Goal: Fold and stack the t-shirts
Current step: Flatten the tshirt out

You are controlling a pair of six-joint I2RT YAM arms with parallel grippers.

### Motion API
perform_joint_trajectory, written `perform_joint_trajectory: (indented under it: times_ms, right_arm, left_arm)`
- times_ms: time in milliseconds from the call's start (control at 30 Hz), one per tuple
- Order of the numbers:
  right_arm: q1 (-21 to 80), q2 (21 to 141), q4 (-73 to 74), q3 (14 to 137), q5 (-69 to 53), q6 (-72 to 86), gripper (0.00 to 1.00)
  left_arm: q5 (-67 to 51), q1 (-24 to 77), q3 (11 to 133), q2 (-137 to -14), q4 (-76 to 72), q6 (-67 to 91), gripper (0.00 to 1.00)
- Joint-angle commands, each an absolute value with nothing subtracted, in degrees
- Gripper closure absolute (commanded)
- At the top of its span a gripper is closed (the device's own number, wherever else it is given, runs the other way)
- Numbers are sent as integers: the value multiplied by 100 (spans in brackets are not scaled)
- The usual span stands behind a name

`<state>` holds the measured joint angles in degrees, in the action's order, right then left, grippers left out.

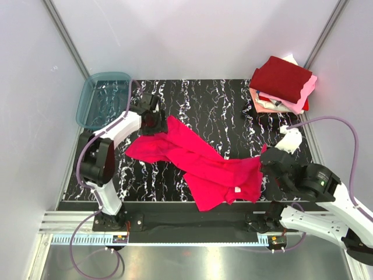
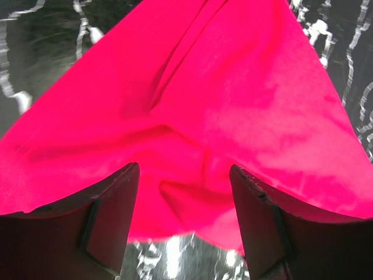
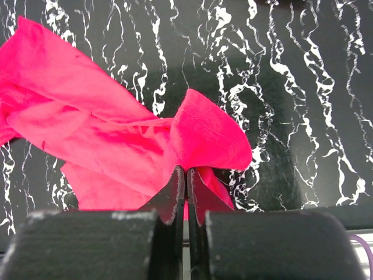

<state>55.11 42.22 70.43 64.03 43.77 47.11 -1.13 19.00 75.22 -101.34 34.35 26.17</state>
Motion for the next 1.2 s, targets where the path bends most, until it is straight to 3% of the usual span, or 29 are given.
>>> perform_joint_trajectory:
  times_ms: [0, 667, 1167]
  right_arm:
    - [5528, 4184, 6627, 6250, 4272, 4676, 100]
    - [5537, 4157, 6504, 5994, 4307, 4597, 100]
    - [5528, 4210, 6381, 5915, 4236, 4562, 100]
  left_arm:
    - [-369, 1854, 7752, -10501, 2839, 2760, 32]
    - [-88, 1828, 8138, -11285, 2786, 2795, 37]
    - [203, 1758, 8095, -11179, 2857, 2812, 37]
